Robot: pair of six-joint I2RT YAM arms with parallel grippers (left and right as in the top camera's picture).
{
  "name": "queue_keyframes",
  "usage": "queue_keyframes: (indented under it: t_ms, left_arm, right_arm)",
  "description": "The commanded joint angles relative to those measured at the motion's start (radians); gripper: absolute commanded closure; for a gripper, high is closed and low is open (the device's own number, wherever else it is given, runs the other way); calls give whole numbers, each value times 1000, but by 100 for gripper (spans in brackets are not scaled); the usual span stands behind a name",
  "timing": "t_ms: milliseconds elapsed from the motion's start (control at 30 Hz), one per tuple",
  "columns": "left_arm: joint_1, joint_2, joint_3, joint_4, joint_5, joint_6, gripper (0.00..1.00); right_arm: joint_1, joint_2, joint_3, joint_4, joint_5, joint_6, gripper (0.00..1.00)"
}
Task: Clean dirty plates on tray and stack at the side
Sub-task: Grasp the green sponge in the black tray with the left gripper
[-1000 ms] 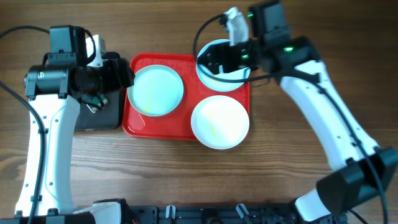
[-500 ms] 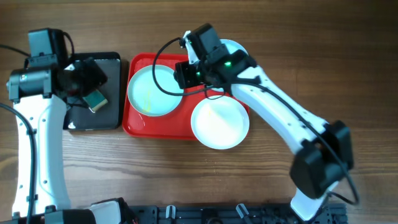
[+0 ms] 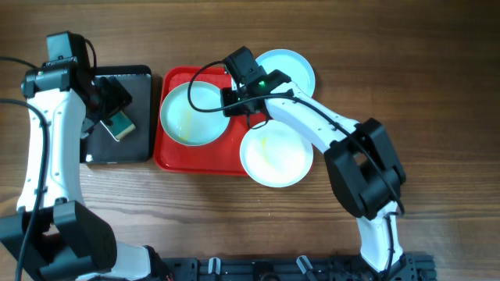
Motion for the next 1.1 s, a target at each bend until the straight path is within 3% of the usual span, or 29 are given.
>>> queue_keyframes:
  t_ms: [0,133,500,567,1067]
  left_arm:
    - [5,23,16,16,-14,8,14]
    - [5,27,16,28,-18,-3,16]
    - [8,32,16,57,-22,-3,18]
    - [8,39,15,58,-25,-4,20]
    - [27,203,14,72,-63,-59,27]
  right_arm:
    - [8,53,17,24,20,42,67]
    - [10,79,17,30,21,68,76]
    - [23,118,17,56,73,93,84]
    - [23,118,17,61,73,93,96]
    - [23,119,-2,17,102,88,96]
